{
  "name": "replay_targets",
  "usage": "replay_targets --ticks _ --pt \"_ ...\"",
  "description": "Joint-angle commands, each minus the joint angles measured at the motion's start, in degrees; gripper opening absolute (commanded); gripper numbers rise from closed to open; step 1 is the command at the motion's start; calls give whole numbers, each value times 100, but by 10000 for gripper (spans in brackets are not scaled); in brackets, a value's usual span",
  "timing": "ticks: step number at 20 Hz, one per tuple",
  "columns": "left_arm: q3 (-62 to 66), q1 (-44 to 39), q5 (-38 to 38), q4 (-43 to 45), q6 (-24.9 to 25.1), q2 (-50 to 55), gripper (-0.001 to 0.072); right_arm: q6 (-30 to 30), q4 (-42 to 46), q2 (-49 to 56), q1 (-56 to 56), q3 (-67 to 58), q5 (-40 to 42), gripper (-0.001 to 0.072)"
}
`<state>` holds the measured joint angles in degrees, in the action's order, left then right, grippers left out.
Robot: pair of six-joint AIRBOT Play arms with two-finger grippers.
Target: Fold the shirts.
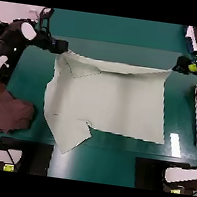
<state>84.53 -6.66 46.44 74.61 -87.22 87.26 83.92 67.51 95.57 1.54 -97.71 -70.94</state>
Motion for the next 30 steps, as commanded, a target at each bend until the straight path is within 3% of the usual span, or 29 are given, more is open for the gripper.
replay_targets --ticks 1,6,14,15,16,17,18,21,25,30 --pt "166 4 151 212 424 219 25 -50 13 396 -129 -415 74 19" --pt "105 4 2059 1049 562 219 25 -107 153 -256 -179 723 -297 19" --pt "-573 4 2315 1156 146 219 26 -328 -50 -828 -251 2514 -192 22" --pt "-573 4 2406 1180 149 219 119 -326 -50 -828 -295 2590 -214 22" --pt "-573 4 2549 1226 149 219 409 -323 -48 -828 -315 2629 -245 34" --pt "-573 4 2750 1290 149 219 538 -323 -48 -833 -313 2618 -273 209" --pt "-575 4 2946 1364 146 181 537 -319 -48 -881 -282 2583 -328 349" --pt "-708 4 3333 1519 24 -273 537 -319 -44 -1362 -68 2583 -380 357" --pt "-2131 2 3335 1414 -619 -1716 538 -319 -46 -2223 363 2717 -407 357" --pt "-4487 2 3342 210 -1252 -3703 538 -321 -48 -2719 522 2931 -227 356"
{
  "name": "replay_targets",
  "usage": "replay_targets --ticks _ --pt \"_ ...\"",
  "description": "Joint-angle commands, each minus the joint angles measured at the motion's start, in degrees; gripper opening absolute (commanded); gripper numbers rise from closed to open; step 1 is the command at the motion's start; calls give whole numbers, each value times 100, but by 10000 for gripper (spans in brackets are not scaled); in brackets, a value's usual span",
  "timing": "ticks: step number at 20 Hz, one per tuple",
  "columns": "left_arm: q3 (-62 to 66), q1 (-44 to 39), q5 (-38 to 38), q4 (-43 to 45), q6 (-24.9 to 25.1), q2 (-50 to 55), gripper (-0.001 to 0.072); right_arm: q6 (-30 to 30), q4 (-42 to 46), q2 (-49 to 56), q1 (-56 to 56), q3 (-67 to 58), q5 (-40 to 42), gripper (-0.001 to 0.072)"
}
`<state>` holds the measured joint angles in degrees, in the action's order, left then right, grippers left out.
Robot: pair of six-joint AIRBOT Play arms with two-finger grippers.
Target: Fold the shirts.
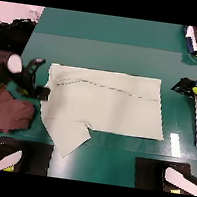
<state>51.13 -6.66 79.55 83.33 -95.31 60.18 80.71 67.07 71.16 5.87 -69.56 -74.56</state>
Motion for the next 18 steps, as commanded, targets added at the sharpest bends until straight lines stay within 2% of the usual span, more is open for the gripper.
replay_targets --ticks 1,6,11,18 --pt "-1515 2 20 -857 -584 -1300 537 0 -7 -304 57 175 160 356" --pt "-2540 2 -55 -1095 -907 -1906 538 0 -2 -302 -273 361 280 356" --pt "-2951 2 -699 -1204 -994 -1906 538 0 -4 -302 -468 358 365 356" --pt "-3403 2 -1722 -2122 -970 -1906 535 2 -7 -304 -468 358 267 356"
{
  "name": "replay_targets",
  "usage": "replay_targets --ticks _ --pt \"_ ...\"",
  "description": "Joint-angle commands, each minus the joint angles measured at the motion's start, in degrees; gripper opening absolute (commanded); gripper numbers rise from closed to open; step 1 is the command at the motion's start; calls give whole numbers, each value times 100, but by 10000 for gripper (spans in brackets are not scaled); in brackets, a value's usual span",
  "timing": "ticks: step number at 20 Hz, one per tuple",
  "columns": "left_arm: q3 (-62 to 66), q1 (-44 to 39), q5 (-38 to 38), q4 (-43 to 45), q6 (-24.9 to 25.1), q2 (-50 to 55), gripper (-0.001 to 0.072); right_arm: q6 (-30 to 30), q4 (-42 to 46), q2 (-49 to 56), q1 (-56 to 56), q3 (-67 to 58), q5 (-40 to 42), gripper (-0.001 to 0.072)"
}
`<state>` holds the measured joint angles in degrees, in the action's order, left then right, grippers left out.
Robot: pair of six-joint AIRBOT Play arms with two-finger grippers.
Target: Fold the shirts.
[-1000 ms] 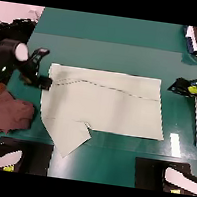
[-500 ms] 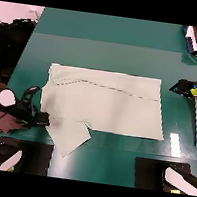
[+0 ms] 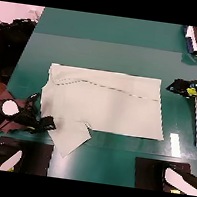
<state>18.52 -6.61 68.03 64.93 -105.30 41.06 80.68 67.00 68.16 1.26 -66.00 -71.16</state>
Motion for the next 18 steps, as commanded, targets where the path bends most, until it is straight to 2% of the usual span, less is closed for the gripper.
replay_targets --ticks 1,2,3,9,12,13,14,15,17,18 --pt "-138 -2 -590 -358 33 7 459 4 13 -4 2 4 -203 356" --pt "-138 -2 -588 -378 39 7 209 4 20 -4 70 4 -369 356" --pt "-138 -2 -586 -389 111 7 23 2 22 -4 168 4 -542 356" --pt "286 -2 -133 -387 476 4 24 0 570 -109 1137 223 -1646 356" --pt "868 -2 -138 -385 581 4 23 0 575 -640 1779 1390 -1462 357" --pt "1010 -2 -160 -385 640 4 24 0 575 -820 1976 1851 -1432 393" --pt "1113 -2 -162 -387 664 4 24 0 557 -955 2157 2302 -1427 469" --pt "1161 -2 -162 -387 675 4 24 0 549 -1045 2328 2739 -1421 489" --pt "1167 -2 -205 -382 678 4 24 0 391 -1167 2498 3436 -1272 481" --pt "1167 -2 -197 -385 678 4 24 -2 234 -1226 2505 3679 -1121 452"
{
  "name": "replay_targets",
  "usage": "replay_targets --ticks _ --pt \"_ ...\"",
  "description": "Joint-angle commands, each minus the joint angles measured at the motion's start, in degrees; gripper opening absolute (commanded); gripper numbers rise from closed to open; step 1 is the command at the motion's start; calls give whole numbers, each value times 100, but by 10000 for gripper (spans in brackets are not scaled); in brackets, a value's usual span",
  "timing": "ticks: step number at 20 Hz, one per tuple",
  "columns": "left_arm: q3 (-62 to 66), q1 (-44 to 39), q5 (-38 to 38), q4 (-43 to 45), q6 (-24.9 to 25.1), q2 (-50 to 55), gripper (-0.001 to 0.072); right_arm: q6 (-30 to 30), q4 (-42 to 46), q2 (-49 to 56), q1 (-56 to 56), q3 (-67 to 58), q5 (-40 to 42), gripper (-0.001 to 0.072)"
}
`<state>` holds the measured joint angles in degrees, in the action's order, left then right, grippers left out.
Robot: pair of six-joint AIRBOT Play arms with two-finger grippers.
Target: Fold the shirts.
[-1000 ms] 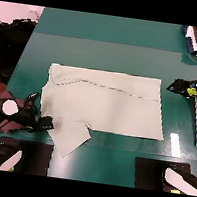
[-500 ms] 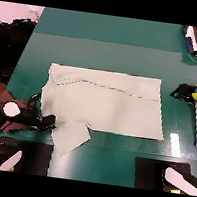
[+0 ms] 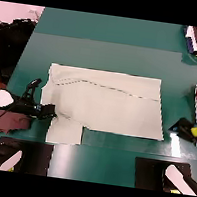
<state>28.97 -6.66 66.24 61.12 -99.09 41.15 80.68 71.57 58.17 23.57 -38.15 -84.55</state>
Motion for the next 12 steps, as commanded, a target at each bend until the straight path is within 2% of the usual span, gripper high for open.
replay_targets --ticks 1,4,7,9,11,12 --pt "122 2 -15 -4 57 -2 24 0 -393 -289 264 1102 396 442" --pt "122 2 -20 -4 59 -2 24 0 -754 -363 260 1451 737 433" --pt "122 2 -17 -4 59 -4 24 0 -763 -144 260 1499 813 423" --pt "122 2 -13 -4 122 -4 24 -24 -761 -46 260 1497 929 240" --pt "122 2 46 13 190 -4 23 -35 -754 -122 260 1497 973 147" --pt "122 2 85 17 190 -28 23 -50 -754 -258 260 1495 981 71"
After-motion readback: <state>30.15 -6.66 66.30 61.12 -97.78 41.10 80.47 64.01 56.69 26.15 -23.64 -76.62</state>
